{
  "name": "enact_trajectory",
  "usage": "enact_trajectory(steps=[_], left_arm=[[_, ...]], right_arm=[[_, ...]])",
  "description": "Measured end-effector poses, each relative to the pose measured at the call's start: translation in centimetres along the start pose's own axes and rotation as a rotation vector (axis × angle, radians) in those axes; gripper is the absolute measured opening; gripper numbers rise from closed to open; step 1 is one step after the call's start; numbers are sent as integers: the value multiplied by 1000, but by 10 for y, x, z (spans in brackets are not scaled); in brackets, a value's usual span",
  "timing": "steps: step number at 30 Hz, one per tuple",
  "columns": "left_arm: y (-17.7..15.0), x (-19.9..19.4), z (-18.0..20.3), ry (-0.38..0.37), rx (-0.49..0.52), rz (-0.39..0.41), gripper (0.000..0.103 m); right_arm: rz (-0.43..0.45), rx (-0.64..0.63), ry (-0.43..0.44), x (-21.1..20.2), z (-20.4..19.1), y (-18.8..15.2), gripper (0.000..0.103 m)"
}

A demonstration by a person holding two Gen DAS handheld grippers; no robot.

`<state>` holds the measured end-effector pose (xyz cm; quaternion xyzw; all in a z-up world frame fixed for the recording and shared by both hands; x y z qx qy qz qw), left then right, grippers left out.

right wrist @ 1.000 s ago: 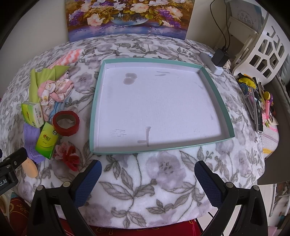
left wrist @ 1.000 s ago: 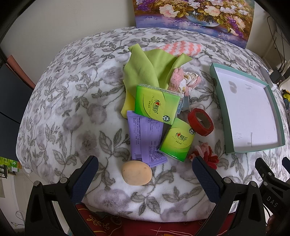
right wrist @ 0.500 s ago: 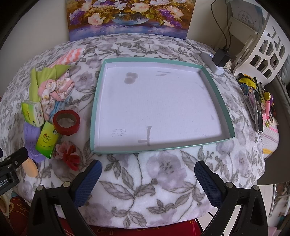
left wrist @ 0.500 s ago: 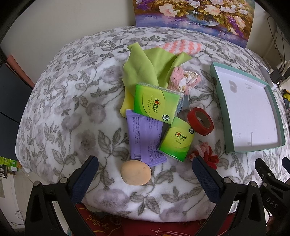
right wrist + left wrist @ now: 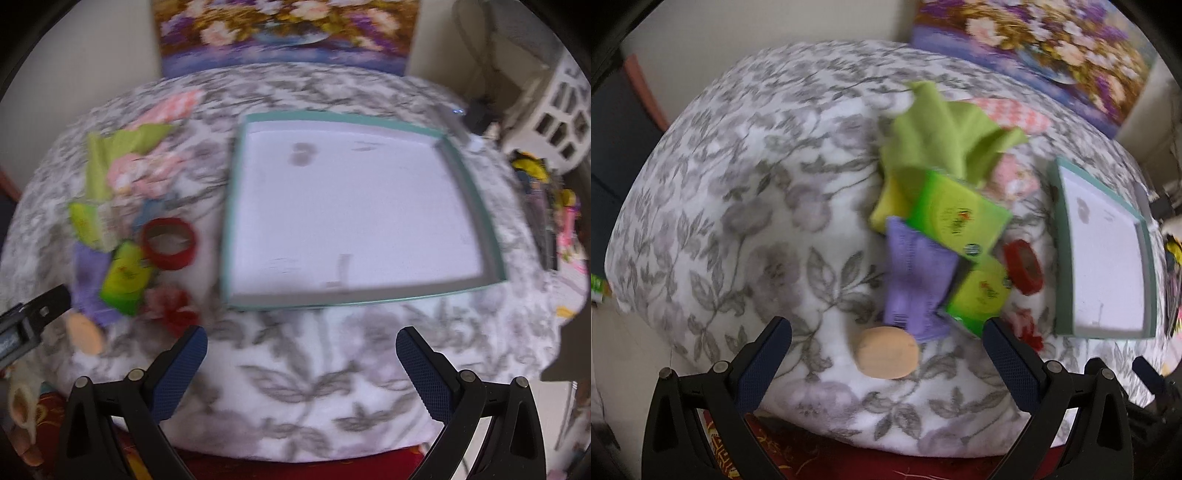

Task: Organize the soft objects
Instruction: 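Grasp the round beige sponge with the left tool while the right tool grasps the red pipe-cleaner flower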

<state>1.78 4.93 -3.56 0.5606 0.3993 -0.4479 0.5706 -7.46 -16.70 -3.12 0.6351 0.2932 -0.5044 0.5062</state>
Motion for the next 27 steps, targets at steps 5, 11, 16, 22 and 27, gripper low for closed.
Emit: enact_trajectory(steps=[5, 11, 16, 22, 27], left_arm=[[-2, 16, -10, -25, -40, -70, 103], [-6, 36, -22, -60, -99, -158, 102], [-9, 47, -24, -66, -107, -193, 95], [-16, 62, -20, -83, -111, -232, 87], [-21, 74, -10, -87, -106, -269, 65]], right_arm=[[-33, -28, 71, 9, -26, 2, 102], [-49, -89, 135, 14, -57, 5, 88], [-64, -131, 135, 21, -72, 4, 78], [-100, -167, 128, 38, -81, 2, 66], [-141, -166, 121, 60, -85, 5, 56]])
Point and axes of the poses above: each gripper's, at about its wrist camera, not at the fingertips, and x roughly the way its jaws point, z to its right, y to its top, the point moved 2 cm from there along x, roughly the way its jaws point, and after that the axes turned 1 degree about -y, right-handed, at the moved point
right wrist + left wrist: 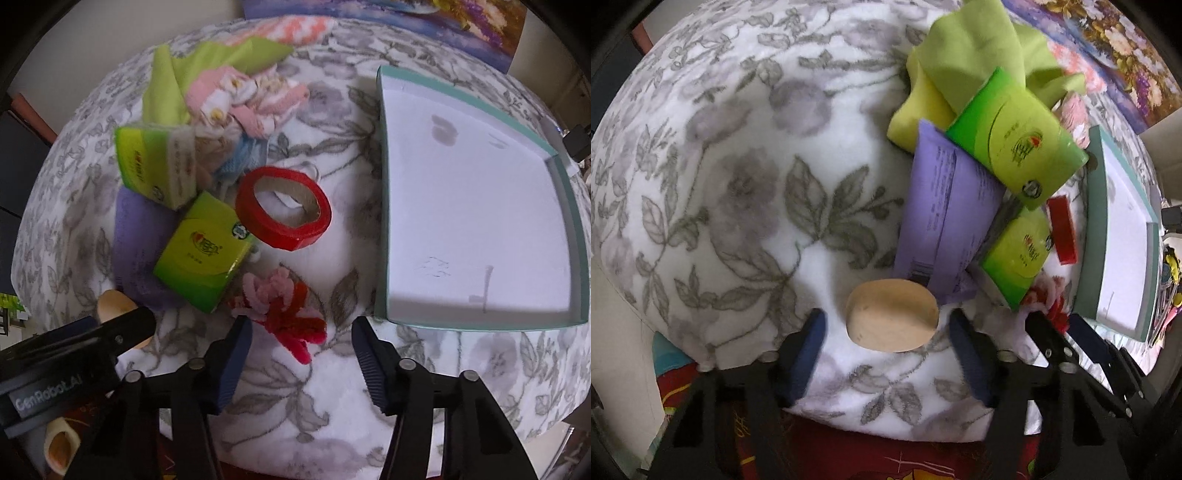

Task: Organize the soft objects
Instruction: 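Grasp the round beige sponge with the left tool while the right tool grasps the red pipe-cleaner flower, then carry the sponge and flower into the white tray and open both tools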

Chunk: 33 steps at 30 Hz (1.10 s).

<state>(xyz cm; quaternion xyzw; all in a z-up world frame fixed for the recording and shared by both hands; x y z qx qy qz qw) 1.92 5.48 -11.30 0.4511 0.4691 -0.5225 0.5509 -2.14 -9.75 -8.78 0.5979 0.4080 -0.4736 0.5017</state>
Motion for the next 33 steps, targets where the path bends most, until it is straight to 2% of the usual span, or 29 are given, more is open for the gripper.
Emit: enact_trajectory(steps=[2, 6, 10, 12, 14, 19, 27, 33], left_arm=[[0, 9, 1, -20, -2, -22, 63], [1, 22, 0, -12, -1, -12, 60], [2, 20, 2, 0, 0, -11, 56], [3, 16, 1, 3, -4, -8, 52], [3, 14, 0, -1, -8, -7, 52], [1, -1, -11, -19, -16, -4, 51], [-7, -29, -14, -15, -12, 36, 50], [-8, -61, -9, -10, 4, 99, 50]], right_arm=[[-12, 1, 4, 9, 2, 4, 54], [-23, 3, -2, 21, 1, 8, 51], [-18, -10, -9, 32, 0, 15, 50], [-16, -26, -22, 36, -3, 18, 47], [-12, -43, -32, 34, -8, 18, 45], [-1, -50, -26, 36, -13, 14, 33], [7, -44, 6, 28, -7, 9, 31], [37, -32, 29, -3, 4, 7, 31]])
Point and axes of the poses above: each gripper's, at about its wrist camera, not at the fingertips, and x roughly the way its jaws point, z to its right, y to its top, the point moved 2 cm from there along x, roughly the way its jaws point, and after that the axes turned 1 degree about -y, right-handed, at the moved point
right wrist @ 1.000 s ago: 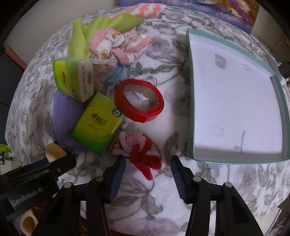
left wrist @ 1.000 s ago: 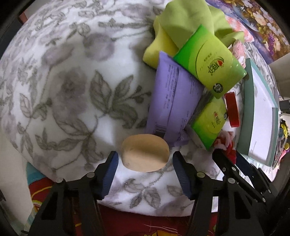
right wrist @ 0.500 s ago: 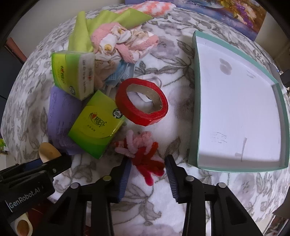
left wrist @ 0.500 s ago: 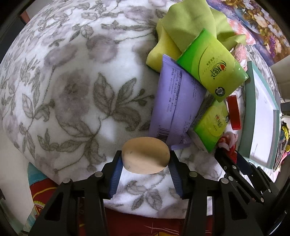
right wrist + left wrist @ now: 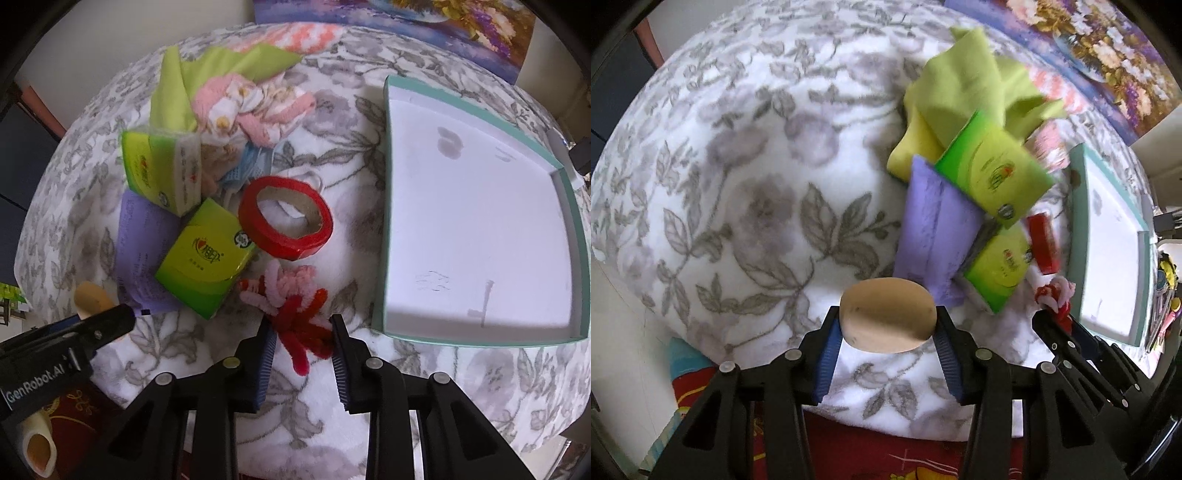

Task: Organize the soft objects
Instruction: 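Carry the sponge and flower into the white tray and open both tools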

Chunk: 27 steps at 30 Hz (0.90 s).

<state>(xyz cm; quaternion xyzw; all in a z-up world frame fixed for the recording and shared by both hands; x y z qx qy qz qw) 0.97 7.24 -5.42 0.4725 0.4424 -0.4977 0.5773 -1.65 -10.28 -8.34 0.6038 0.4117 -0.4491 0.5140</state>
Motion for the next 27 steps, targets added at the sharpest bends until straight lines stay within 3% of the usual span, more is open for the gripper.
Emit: enact_trajectory(steps=[5, 13, 27], left_arm=[[12, -26, 23, -2, 39, 28, 50], [33, -53, 85, -17, 119, 78, 50], [38, -10, 206, -72, 278, 64, 51]], right_arm=[[59, 47, 45, -27, 15, 3, 31], [142, 140, 26, -63, 52, 14, 31], [145, 464, -59, -58, 178, 26, 31]])
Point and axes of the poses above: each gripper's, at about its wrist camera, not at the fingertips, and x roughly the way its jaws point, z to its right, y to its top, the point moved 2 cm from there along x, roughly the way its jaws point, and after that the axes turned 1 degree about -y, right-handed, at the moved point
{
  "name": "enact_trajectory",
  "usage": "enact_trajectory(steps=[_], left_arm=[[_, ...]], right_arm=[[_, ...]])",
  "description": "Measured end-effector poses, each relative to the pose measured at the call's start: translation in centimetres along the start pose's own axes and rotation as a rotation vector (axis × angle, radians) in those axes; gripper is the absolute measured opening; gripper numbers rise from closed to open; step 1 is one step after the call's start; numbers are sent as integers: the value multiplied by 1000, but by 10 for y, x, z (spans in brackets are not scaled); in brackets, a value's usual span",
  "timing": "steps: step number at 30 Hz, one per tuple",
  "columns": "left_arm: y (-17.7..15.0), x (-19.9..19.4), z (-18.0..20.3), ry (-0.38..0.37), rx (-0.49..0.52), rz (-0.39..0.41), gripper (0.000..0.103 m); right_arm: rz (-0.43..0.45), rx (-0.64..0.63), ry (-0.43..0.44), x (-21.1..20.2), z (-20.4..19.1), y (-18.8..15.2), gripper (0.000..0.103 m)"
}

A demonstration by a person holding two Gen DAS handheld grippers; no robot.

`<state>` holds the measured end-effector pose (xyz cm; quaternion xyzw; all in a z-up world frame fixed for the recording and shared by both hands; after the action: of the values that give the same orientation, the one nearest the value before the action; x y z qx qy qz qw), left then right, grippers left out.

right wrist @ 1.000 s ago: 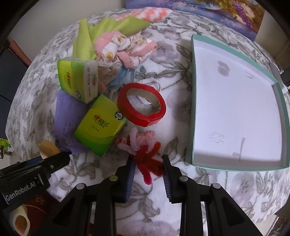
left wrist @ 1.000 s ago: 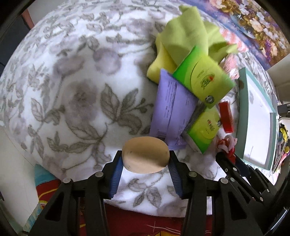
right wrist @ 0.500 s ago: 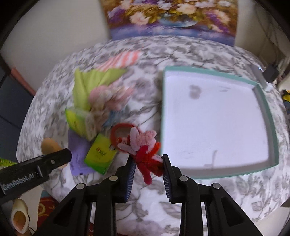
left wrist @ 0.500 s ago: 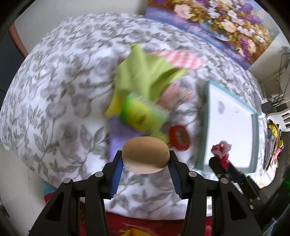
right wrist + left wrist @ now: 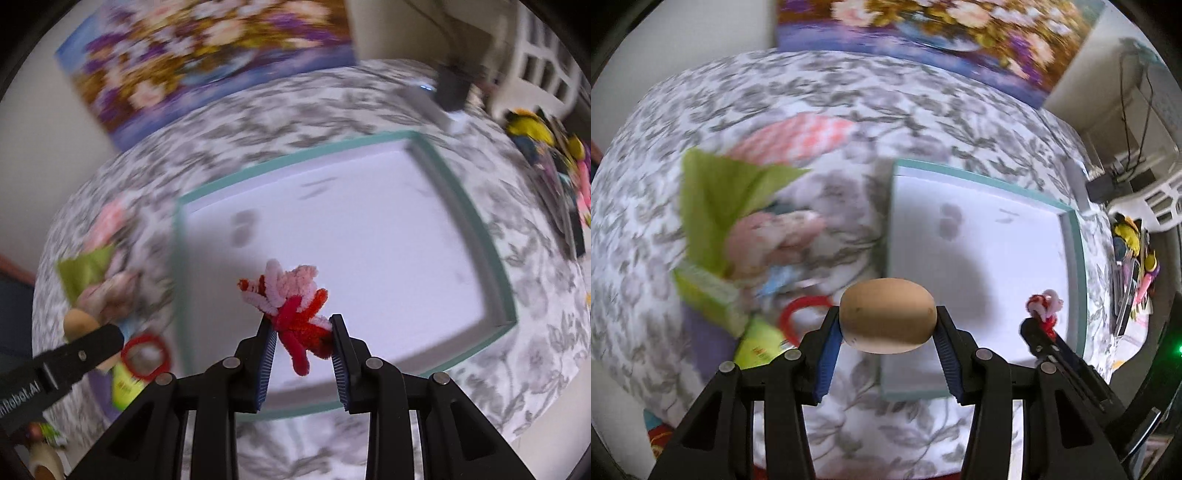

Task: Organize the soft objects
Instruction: 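Carry the sponge and flower into the white tray and open both tools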

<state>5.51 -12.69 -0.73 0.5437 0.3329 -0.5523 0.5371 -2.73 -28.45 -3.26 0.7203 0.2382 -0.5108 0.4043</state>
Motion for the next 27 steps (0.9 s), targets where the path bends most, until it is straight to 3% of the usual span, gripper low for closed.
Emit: enact_trajectory(steps=[4, 12, 22, 23, 24, 25, 26, 27], left_arm=[[5, 21, 19, -23, 38, -10, 51], [7, 35, 41, -64, 109, 16, 51], [8, 44, 47, -87, 145, 24, 52], [8, 44, 47, -90, 145, 21, 59], [8, 44, 46, -91, 145, 21, 72], [8, 43, 45, -89, 144, 29, 77], [9, 42, 45, -85, 144, 40, 82], [9, 42, 44, -78, 144, 46, 82]], right_arm=[[13, 62, -67, 3, 33, 9, 31], [14, 158, -120, 6, 80, 16, 31], [5, 144, -134, 6, 79, 13, 32], [4, 142, -137, 6, 79, 13, 32], [3, 138, -140, 6, 78, 13, 33], [3, 135, -143, 5, 77, 13, 35], [4, 131, -148, 4, 77, 13, 44], [7, 128, -154, 3, 77, 13, 61]])
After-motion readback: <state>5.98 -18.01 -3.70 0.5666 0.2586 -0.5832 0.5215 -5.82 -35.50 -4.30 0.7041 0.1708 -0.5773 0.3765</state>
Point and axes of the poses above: each gripper's, at about its wrist camera, not at the fingertips, and x roughly the way its jaws point, z to its right, y to its top, the point moved 2 cm from there along x, roughly the way its jaws point, and after that the axes turned 1 degree about -y, right-handed, at the moved point
